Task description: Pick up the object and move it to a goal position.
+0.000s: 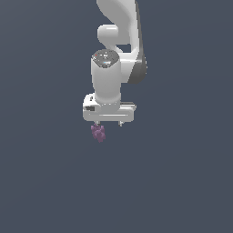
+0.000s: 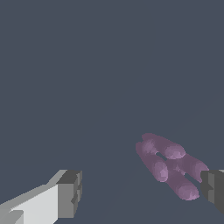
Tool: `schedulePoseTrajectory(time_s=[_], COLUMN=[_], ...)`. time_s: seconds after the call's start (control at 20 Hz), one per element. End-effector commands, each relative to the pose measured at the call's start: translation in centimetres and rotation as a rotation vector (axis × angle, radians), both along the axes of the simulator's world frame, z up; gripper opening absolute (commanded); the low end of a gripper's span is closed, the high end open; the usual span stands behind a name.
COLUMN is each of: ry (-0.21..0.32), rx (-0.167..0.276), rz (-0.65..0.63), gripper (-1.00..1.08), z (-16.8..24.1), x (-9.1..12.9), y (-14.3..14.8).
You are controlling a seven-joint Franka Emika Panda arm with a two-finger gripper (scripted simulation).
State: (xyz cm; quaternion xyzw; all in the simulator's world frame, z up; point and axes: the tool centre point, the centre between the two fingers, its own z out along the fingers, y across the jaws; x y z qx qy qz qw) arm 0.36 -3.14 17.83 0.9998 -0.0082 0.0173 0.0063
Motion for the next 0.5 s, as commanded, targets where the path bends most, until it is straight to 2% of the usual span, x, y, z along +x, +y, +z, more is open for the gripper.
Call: schedulePoseTrajectory(time_s=[0.0, 0.45], ry=[0.0, -0.019], rx=[0.0, 0.023], rz=[0.0, -0.053], gripper=[1.0, 1.0], z=[0.0, 1.8], x=[0.0, 0.4], y=[0.0, -0.7])
